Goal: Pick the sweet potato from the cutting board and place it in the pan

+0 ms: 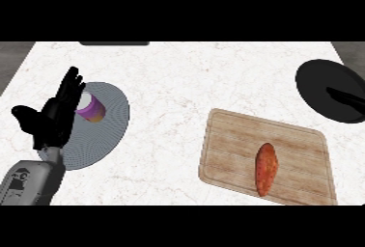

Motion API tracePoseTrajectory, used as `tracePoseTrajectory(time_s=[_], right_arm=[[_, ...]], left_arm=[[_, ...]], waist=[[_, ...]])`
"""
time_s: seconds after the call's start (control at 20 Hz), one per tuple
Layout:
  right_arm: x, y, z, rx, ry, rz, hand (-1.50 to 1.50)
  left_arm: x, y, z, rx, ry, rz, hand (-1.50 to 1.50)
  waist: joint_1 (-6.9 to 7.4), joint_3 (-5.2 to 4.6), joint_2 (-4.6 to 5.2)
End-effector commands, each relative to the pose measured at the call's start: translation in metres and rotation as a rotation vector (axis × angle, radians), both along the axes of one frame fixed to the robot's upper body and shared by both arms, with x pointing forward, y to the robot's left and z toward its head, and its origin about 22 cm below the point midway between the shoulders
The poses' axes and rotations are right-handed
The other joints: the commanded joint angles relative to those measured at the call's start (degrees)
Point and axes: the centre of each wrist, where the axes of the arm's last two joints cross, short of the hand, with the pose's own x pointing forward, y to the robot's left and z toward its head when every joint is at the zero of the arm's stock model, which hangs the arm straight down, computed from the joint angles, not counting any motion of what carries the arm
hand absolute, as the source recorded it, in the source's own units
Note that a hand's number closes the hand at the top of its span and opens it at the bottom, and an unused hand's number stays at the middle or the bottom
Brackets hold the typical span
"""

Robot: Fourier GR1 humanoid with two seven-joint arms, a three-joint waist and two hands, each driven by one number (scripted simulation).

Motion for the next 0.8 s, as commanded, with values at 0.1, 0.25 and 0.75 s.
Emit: tracePoseTrajectory(time_s=[0.1,0.25,0.75], right_arm=[[-0.009,0.030,0.005,-0.081,0.057,-0.028,-1.50],[-0.003,0.030,-0.029,-0.103,0.098,-0.044,-1.50],[0.020,0.019,-0.058,-0.176,0.165,-0.111,-1.50]], left_arm=[[0.000,0.005,0.007,-0.005,0.005,-0.009,0.00],[-0.014,0.011,0.000,0.001,-0.004,-0.002,0.00],[-0.006,0.000,-0.006,0.001,-0.011,-0.007,0.00]], waist=[[-0.09,0.00,-0.05],[0.19,0.03,0.01],[0.10,0.04,0.07]])
